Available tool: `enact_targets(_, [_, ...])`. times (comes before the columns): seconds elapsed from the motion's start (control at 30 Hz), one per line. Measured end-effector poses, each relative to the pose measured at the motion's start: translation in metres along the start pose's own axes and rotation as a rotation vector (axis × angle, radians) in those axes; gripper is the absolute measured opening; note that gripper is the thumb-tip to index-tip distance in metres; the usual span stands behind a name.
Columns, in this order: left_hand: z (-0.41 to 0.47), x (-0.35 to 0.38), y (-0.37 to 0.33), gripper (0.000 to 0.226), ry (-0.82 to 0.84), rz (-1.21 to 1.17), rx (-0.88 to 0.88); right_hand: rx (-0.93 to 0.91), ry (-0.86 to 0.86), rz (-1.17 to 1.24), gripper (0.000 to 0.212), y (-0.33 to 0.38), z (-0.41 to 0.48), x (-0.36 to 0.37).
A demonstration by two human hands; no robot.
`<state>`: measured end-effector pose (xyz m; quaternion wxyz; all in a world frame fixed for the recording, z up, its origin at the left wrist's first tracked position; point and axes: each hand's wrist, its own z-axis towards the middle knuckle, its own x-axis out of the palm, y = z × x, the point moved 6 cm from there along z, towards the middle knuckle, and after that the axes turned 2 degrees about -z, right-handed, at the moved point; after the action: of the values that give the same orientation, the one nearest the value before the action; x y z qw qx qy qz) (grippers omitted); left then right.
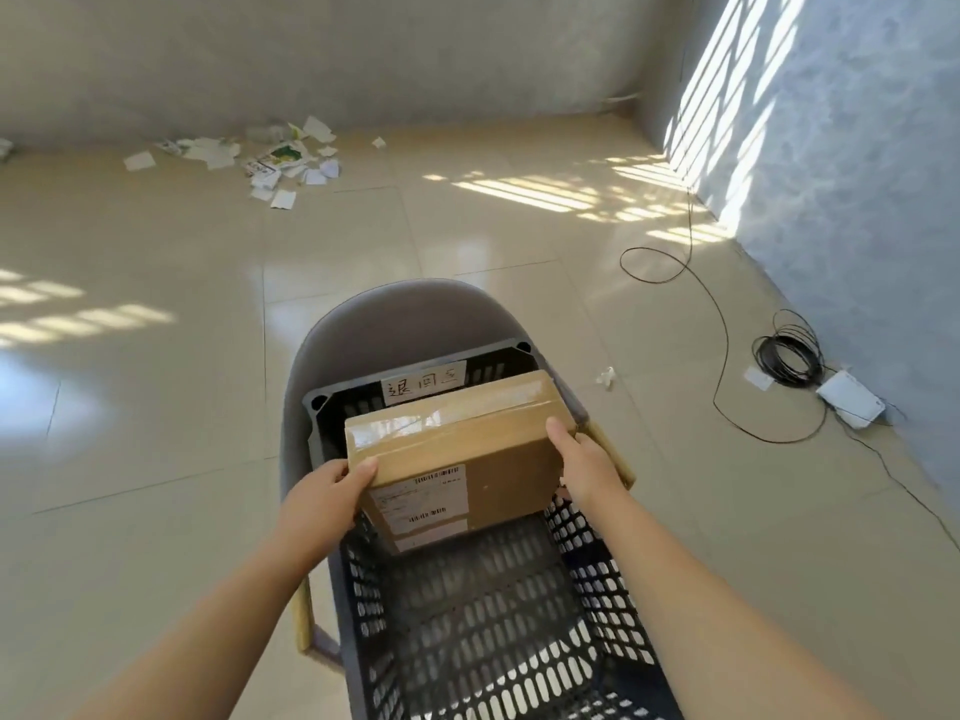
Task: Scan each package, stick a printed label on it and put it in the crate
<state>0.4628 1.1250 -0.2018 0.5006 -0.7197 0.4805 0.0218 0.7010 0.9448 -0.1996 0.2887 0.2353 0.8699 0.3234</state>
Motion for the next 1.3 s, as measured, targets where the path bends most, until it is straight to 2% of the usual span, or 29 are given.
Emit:
enact_targets(0.1, [0.023, 0.002, 0.009, 0.038, -0.061, 0.104, -0.032, -0.007, -0.013, -0.156, 0.055, -0.001, 0.031, 0.011])
enact_targets(0.2, [0.044, 0.003, 0.015, 0.043, -0.123, 0.176, -0.079, -0.034, -0.007, -0.265, 0.047, 0.004, 0.057, 0.026])
enact_targets(0.4, [0.083, 0.013, 0.018, 0.028, -0.103, 0.301, -0.071, -0.067, -0.044, -0.394, 0.035, 0.013, 0.093, 0.041])
enact_targets(0.47, [0.09, 0.018, 0.018, 0.033, -0.09, 0.269, -0.062, -0.074, -0.028, -0.372, 0.037, 0.014, 0.101, 0.047])
enact_targets(0.57, [0.094, 0.02, 0.015, 0.048, -0.085, 0.256, -0.04, -0.065, 0.02, -0.371, 0.053, 0.015, 0.108, 0.057])
enact_targets(0.7, [0.09, 0.016, 0.013, 0.041, -0.083, 0.283, 0.012, -0.048, 0.087, -0.427, 0.06, 0.018, 0.106, 0.058])
enact_targets(0.87, [0.075, 0.004, 0.002, 0.048, -0.041, 0.372, 0.058, -0.098, -0.003, -0.724, 0.063, 0.036, 0.083, 0.037])
enact_targets(1.0, [0.057, -0.007, -0.008, 0.037, 0.028, 0.471, 0.135, -0.166, -0.023, -0.906, 0.047, 0.052, 0.048, 0.021])
enact_targets(1.07, [0.046, -0.012, -0.011, 0.032, 0.07, 0.515, 0.174, -0.172, 0.002, -0.949, 0.042, 0.052, 0.026, 0.015])
enact_targets(1.17, [0.026, -0.018, -0.014, 0.028, 0.141, 0.599, 0.256, -0.147, 0.057, -0.978, 0.046, 0.044, -0.015, 0.011])
enact_targets(1.3, [-0.006, -0.023, -0.017, 0.023, 0.263, 0.728, 0.387, -0.086, 0.003, -0.925, 0.051, 0.021, -0.085, 0.01])
